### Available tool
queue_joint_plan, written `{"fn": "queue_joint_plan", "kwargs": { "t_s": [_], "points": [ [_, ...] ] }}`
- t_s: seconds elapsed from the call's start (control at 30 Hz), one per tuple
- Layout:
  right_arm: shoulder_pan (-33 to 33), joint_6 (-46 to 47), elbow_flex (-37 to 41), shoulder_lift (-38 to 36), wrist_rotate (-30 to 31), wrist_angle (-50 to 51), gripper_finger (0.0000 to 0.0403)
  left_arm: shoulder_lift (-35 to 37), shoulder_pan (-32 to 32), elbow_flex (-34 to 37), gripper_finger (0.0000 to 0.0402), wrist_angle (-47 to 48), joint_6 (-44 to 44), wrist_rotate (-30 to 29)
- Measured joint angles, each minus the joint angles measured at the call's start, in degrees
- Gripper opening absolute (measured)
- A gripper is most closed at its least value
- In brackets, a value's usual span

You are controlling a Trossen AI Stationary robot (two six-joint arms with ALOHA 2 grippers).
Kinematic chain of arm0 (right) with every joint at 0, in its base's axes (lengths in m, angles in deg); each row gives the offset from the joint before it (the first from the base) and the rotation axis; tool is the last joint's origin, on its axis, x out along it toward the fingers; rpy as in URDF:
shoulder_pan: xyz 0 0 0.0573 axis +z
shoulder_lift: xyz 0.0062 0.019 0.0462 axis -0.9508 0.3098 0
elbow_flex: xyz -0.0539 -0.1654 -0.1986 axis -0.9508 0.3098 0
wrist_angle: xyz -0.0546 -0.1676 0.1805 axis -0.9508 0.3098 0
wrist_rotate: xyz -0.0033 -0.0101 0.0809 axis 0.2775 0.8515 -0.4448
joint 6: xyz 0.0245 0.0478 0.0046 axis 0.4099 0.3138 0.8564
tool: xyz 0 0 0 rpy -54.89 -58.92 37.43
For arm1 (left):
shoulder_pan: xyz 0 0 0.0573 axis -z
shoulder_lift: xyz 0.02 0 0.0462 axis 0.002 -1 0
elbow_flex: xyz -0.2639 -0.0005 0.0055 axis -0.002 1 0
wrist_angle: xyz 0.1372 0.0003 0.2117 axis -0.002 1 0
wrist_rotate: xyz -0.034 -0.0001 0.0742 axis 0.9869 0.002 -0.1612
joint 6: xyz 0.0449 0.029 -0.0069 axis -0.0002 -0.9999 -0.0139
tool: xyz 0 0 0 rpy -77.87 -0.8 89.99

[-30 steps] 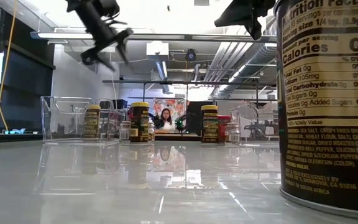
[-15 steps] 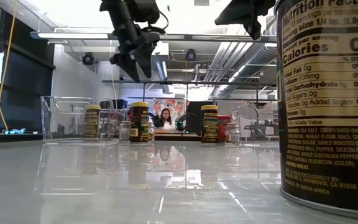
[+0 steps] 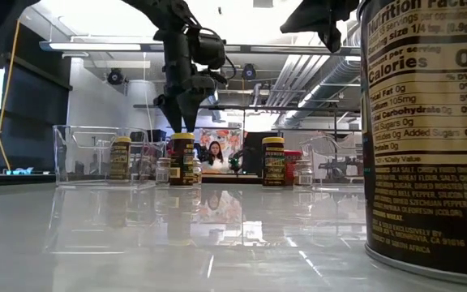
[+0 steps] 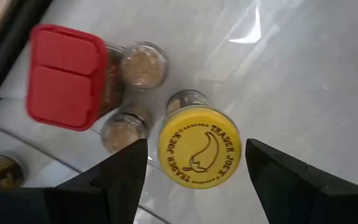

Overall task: Sort spices by type
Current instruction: Put the yellow seasoning bottle into the top left transparent bin

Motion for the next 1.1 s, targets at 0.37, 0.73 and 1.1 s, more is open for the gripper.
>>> {"fn": "queue_joint_plan", "kwargs": {
  "t_s": [0.37,0.73,1.1],
  "points": [
    [0.00,-0.04,0.00,0.00,0.01,0.20,0.0000,-0.50,-0.28,2.39,0.0257,-1.30,-2.15,1.23],
    [0.00,-0.04,0.00,0.00,0.01,0.30,0.0000,-3.15,0.33,2.99,0.0257,-4.19,-1.66,1.23],
    [0.00,-0.38,0.00,0.00,0.03,0.81,0.0000,-3.08,0.13,2.51,0.0192,-1.00,-3.00,1.38]
  ]
}}
